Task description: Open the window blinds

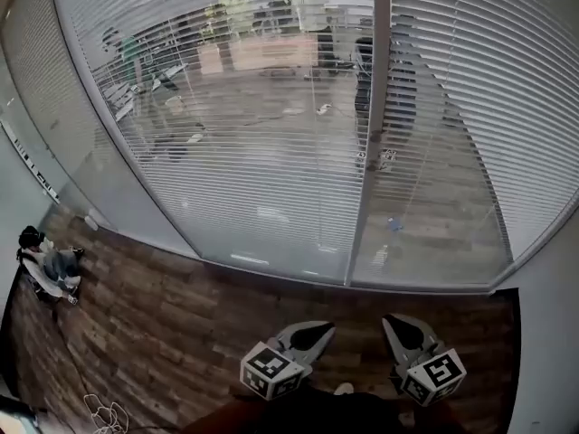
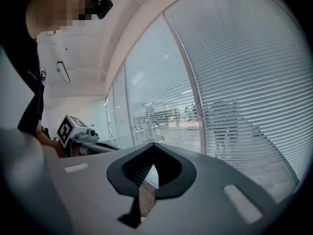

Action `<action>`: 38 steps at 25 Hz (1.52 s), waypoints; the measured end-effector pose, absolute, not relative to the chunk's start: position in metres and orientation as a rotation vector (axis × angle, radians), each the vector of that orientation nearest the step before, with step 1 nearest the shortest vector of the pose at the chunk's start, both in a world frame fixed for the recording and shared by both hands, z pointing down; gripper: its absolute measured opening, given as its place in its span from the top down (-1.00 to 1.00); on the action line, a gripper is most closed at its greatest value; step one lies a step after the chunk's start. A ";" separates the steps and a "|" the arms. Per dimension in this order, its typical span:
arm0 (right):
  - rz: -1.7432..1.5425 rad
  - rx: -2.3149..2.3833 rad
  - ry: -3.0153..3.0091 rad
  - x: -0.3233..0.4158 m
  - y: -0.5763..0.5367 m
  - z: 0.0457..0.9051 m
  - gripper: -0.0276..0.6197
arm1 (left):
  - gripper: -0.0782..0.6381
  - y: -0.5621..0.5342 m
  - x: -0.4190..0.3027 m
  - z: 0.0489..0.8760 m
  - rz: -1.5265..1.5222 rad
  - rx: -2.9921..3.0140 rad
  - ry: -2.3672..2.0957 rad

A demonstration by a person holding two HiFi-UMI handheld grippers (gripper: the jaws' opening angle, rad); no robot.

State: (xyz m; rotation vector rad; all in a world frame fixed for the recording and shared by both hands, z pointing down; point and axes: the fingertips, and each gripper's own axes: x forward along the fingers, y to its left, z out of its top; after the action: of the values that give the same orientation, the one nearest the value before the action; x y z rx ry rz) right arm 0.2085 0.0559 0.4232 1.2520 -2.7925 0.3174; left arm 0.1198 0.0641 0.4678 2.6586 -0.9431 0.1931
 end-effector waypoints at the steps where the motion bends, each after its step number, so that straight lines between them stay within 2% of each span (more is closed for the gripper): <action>1: 0.314 1.241 -2.806 0.209 0.059 0.424 0.83 | 0.78 0.067 0.119 0.469 0.209 2.656 -0.957; 19: 0.259 1.363 -2.801 0.135 0.071 0.404 0.84 | 0.78 0.057 0.026 0.428 0.184 2.734 -1.023; 38: 0.261 1.421 -2.757 0.119 0.064 0.410 0.84 | 0.78 0.049 0.011 0.421 0.118 2.762 -0.984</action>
State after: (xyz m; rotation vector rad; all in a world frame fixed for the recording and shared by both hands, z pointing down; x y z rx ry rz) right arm 0.1186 0.0640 0.4103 1.4213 -2.7570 0.2610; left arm 0.0107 0.0493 0.4215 2.7618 -0.9843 0.1176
